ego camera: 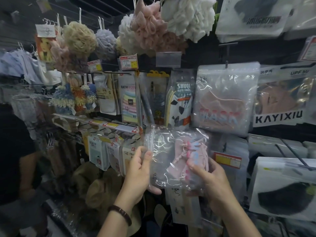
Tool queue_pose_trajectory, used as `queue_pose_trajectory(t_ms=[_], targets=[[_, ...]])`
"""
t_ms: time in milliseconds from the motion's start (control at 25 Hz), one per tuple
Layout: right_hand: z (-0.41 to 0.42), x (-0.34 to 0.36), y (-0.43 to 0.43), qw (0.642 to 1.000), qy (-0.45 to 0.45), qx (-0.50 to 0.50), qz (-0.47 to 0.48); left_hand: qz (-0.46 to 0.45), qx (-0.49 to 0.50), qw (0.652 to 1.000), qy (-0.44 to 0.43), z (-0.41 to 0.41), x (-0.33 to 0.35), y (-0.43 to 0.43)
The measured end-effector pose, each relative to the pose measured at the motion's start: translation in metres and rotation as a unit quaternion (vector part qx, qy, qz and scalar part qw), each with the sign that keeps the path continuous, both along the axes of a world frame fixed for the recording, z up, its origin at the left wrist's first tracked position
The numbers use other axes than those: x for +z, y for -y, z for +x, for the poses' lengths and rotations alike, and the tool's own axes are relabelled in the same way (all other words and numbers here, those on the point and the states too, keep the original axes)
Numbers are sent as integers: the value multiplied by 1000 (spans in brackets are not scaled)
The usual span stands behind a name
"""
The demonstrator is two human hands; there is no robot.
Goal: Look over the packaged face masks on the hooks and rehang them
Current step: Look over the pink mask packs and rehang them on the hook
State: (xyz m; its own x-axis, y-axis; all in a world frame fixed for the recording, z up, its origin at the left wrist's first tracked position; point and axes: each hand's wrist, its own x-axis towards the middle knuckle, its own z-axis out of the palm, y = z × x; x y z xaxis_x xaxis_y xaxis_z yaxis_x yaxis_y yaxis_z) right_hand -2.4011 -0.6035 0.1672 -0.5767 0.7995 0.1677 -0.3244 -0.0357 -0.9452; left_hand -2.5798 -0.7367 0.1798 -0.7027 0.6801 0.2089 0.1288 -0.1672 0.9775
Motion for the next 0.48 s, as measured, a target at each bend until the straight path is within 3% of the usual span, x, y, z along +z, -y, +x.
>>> queue_pose_trajectory(t_ms=[240,480], targets=[[6,11,1,999,-5,-8,45,36,0,999,20,4,-3,-5],[7,9,3,994,-18,-56,92,25,78,995,-52,9,-1,-15]])
